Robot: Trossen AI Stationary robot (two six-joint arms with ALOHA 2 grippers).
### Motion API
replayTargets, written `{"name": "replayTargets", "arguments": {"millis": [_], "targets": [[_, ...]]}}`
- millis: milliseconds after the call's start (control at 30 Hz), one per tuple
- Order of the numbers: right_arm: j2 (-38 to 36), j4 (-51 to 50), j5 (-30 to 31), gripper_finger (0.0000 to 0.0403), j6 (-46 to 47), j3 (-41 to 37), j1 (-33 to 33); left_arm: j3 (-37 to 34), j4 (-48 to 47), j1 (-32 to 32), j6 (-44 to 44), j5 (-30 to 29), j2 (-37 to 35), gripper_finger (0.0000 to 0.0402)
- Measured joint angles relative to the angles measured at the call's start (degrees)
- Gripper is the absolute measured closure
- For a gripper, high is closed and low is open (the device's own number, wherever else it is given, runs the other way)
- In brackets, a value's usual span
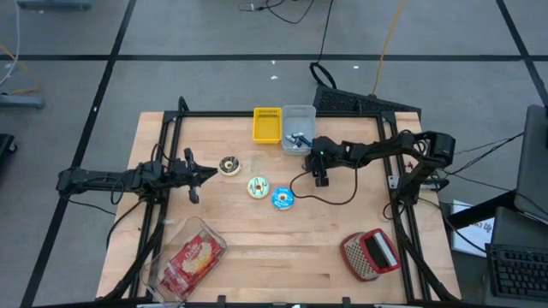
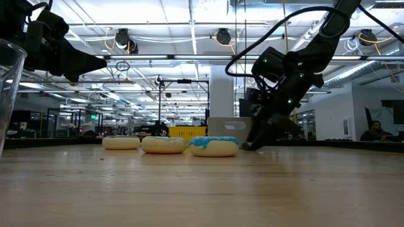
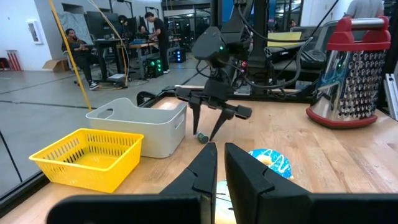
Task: Pick & Place Food Item
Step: Put the green food coloring bottle into the white basket
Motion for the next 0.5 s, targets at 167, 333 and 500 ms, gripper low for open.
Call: {"name": "replayTargets", "arguments": {"millis": [167,333,500], "targets": [[-0.25,-1.84,-1.54,0.0254,2.86,0.00,0.00,0.00,0.00,0.00,-0.02,0.00,-0.01,0.0371],[-0.25,-2.83,-2.66,0.0292,5.86,-0.03,0.00,0.00,0.00,0.01,0.00,0.00,-0.02,0.0371],[-0.26,-2.69,-2.94,0.0337,7.65,-0.07,0.04,0.00,0.00,0.00,0.00,-0.02,0.00,0.0371]]}}
